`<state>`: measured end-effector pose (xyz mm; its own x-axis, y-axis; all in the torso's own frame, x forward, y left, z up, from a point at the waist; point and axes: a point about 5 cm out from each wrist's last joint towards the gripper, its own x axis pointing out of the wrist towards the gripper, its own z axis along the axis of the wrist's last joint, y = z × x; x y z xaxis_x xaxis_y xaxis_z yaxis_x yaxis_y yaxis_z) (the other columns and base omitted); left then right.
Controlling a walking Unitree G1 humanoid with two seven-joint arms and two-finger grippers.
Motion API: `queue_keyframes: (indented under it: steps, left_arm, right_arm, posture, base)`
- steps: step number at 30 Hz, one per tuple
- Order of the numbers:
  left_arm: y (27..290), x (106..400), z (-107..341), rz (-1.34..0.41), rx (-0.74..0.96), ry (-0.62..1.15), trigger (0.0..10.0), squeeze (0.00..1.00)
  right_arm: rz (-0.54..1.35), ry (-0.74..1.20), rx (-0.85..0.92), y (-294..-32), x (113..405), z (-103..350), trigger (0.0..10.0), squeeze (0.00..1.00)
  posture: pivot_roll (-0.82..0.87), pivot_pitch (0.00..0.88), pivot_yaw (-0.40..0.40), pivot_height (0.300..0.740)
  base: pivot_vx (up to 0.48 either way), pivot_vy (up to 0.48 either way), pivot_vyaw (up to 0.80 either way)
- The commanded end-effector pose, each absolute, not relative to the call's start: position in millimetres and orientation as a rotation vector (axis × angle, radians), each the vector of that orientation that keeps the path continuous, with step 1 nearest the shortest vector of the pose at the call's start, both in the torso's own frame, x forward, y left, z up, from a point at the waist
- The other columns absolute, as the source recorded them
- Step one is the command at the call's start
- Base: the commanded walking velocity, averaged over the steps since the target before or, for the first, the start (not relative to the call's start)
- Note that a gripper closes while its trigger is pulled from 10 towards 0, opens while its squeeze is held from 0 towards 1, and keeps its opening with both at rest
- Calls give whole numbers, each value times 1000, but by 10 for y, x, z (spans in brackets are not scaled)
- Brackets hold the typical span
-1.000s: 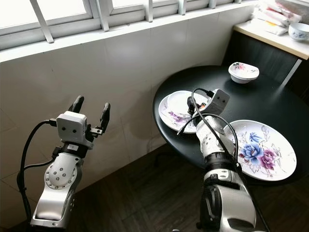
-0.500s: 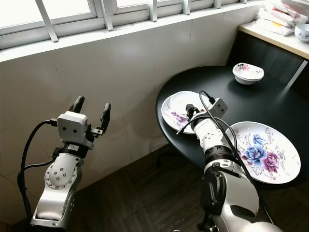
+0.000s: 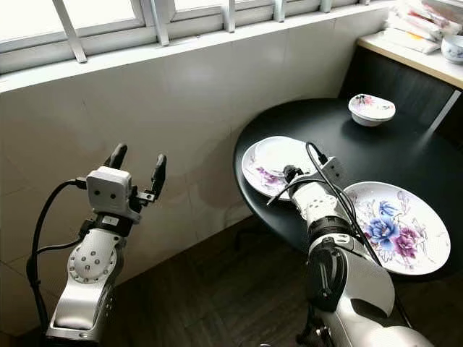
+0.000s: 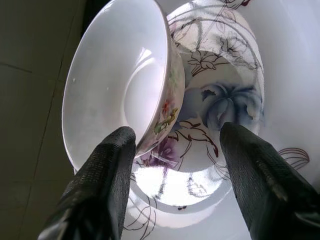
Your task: Kitchen organization
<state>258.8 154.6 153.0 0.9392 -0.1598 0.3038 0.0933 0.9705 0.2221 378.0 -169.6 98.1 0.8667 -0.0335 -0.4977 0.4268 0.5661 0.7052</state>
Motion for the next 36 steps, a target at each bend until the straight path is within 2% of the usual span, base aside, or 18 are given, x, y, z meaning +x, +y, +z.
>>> queue_keyframes:
  steps: [1, 7, 17, 26, 31, 32, 33, 34, 35, 36]
  left_arm:
    - [1548, 2601, 1494, -125, 222, -303, 10000, 0]
    - [1544, 2598, 1473, -125, 223, -294, 10000, 0]
    - [1540, 2598, 1455, -127, 225, -285, 10000, 0]
    - [1538, 2601, 1437, -128, 225, -274, 10000, 0]
    - [1532, 2607, 1442, -127, 223, -274, 10000, 0]
    - [1530, 2608, 1442, -127, 223, -274, 10000, 0]
    - [1529, 2608, 1442, -127, 222, -274, 10000, 0]
    - [1528, 2608, 1442, -127, 222, -274, 10000, 0]
    - [1528, 2608, 1442, -127, 222, -274, 10000, 0]
    - [1525, 2608, 1441, -127, 221, -274, 10000, 0]
  right_arm:
    - [-306, 460, 967, -1726, 3805, 1025, 10000, 0]
    - [-350, 474, 1069, -1764, 3800, 1018, 10000, 0]
    - [-361, 493, 1117, -1770, 3793, 1005, 10000, 0]
    - [-358, 568, 1075, -1730, 3766, 958, 10000, 0]
    - [-372, 547, 1077, -1752, 3776, 975, 10000, 0]
    - [-374, 543, 1078, -1759, 3777, 979, 8627, 0]
    - [-375, 541, 1080, -1763, 3778, 981, 8627, 0]
    - [-379, 537, 1078, -1768, 3779, 984, 4667, 0]
    - [-382, 535, 1076, -1771, 3780, 985, 4667, 0]
    - [-383, 531, 1078, -1778, 3782, 990, 0, 0]
  posture:
    - [30, 0, -32, 740]
    - [28, 0, -33, 740]
    - [28, 0, -34, 740]
    - [27, 0, -32, 740]
    - [24, 0, -35, 740]
    - [23, 0, -35, 740]
    - [23, 0, -35, 740]
    - [22, 0, -34, 740]
    - [22, 0, -34, 740]
    - [22, 0, -36, 740]
  base:
    - [0, 0, 0]
    - [0, 0, 0]
    - [0, 0, 0]
    - [0, 0, 0]
    - [0, 0, 0]
    - [0, 0, 0]
    - [0, 0, 0]
    - [0, 0, 0]
    - [0, 0, 0]
    - [0, 0, 0]
